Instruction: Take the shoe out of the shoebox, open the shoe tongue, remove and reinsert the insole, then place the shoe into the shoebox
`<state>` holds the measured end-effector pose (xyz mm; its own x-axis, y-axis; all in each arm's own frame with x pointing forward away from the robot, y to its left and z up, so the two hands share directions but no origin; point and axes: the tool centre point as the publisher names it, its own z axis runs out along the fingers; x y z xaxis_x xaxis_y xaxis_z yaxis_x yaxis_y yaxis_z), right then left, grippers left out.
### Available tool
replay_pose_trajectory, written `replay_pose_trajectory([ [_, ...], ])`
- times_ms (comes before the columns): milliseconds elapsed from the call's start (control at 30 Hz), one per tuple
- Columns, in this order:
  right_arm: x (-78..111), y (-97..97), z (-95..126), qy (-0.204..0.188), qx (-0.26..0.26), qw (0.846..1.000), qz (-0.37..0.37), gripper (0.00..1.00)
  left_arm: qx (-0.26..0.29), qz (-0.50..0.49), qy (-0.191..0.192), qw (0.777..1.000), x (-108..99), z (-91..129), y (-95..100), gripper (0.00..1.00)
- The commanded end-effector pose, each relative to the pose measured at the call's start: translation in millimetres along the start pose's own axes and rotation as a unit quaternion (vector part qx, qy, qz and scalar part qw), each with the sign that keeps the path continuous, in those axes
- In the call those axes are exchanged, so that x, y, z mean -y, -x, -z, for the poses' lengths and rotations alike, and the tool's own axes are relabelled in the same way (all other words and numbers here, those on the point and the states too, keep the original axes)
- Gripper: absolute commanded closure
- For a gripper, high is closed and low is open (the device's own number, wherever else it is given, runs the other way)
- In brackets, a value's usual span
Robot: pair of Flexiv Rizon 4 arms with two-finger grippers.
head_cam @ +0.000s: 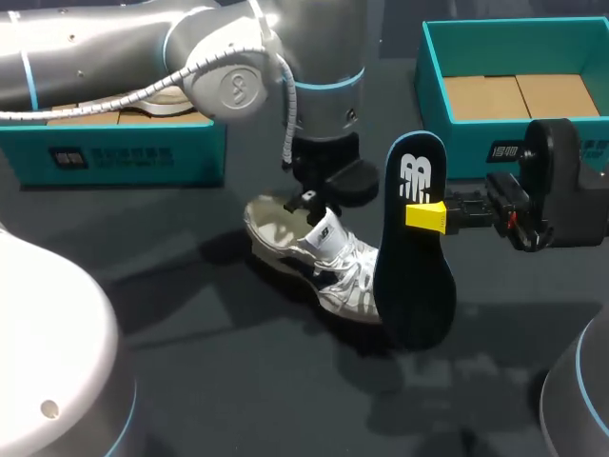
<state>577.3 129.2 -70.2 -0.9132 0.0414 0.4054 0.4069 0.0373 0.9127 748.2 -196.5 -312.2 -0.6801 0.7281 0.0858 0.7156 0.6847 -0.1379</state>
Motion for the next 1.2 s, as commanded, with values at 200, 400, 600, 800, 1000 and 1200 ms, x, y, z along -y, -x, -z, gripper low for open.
replay_pose_trajectory([
  [200,0.5,-1.3,-0.6,0.0,0.002,1.0,0.0,1.0,0.03,-0.18,0.029,0.983,3.5,15.4,-12.0,1.0],
  [400,0.5,-1.3,-0.6,0.0,0.002,1.0,0.0,1.0,0.042,-0.255,0.062,0.964,9.7,12.3,-15.4,1.0],
  [600,0.5,-1.3,-0.6,0.0,0.002,1.0,0.0,1.0,0.042,-0.255,0.062,0.964,9.7,12.3,-15.4,1.0],
  [800,0.5,-1.3,-0.6,0.0,0.002,1.0,0.0,1.0,0.044,-0.296,0.063,0.952,25.6,6.5,-20.0,1.0],
  [1000,0.5,-1.3,-0.6,0.0,0.002,1.0,0.0,1.0,0.046,-0.321,0.055,0.944,41.9,-1.0,-24.3,1.0],
  [1200,0.5,-1.3,-0.6,0.0,0.002,1.0,0.0,1.0,0.043,-0.352,0.053,0.934,51.8,-9.2,-25.7,1.0],
])
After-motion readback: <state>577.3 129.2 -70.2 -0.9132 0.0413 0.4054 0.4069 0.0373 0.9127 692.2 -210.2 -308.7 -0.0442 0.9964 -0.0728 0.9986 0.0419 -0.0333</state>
